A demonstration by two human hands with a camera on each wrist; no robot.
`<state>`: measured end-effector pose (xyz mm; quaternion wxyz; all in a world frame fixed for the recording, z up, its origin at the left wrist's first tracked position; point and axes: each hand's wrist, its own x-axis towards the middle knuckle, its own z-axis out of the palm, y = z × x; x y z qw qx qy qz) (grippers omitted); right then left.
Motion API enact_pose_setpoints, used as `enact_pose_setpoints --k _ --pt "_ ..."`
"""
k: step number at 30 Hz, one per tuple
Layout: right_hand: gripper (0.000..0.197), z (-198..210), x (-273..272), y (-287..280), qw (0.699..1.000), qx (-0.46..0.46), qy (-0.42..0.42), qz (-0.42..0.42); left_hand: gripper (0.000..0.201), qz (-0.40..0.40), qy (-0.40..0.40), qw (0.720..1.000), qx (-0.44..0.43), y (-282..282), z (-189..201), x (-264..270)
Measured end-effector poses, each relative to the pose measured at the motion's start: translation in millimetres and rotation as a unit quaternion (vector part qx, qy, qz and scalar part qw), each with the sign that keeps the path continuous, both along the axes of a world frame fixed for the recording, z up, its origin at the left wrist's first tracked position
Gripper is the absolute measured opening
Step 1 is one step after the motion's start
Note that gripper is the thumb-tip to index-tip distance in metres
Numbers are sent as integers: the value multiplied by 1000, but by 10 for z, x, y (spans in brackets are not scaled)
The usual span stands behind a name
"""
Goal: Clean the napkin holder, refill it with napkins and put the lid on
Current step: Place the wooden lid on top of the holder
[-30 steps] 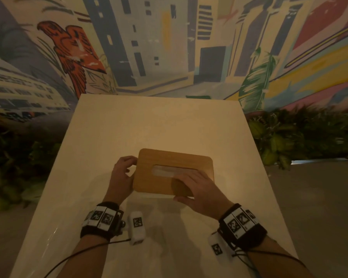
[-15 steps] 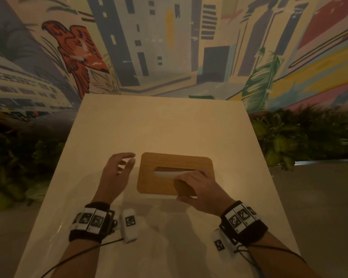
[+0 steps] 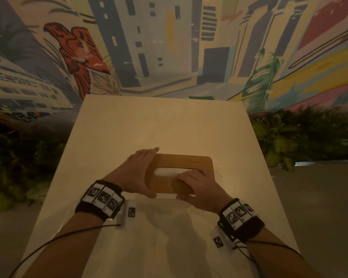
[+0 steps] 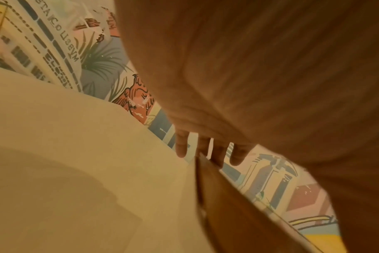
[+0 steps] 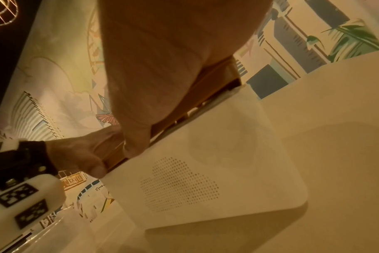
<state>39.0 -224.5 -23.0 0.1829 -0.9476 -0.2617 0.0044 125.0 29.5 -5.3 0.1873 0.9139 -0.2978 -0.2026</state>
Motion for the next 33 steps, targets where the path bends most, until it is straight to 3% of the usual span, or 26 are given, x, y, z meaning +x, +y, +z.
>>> enact_pose_setpoints --k 5,9,12,15,33 --pt "65 105 18 -82 1000 4 -17 -24 136 14 -26 999 -20 -2 -40 -24" --pt "107 222 159 -303 996 -35 18 -80 134 19 -20 999 -38 5 -22 -44" --pt "135 271 275 -459 985 -65 123 -103 134 24 -18 999 -40 -3 -14 -44" --pt "137 278 321 -488 976 -67 188 -90 134 29 -16 999 -37 -7 -21 -47" --pt "137 138 335 -479 973 -57 189 -116 137 39 -7 999 -18 -25 -127 -38"
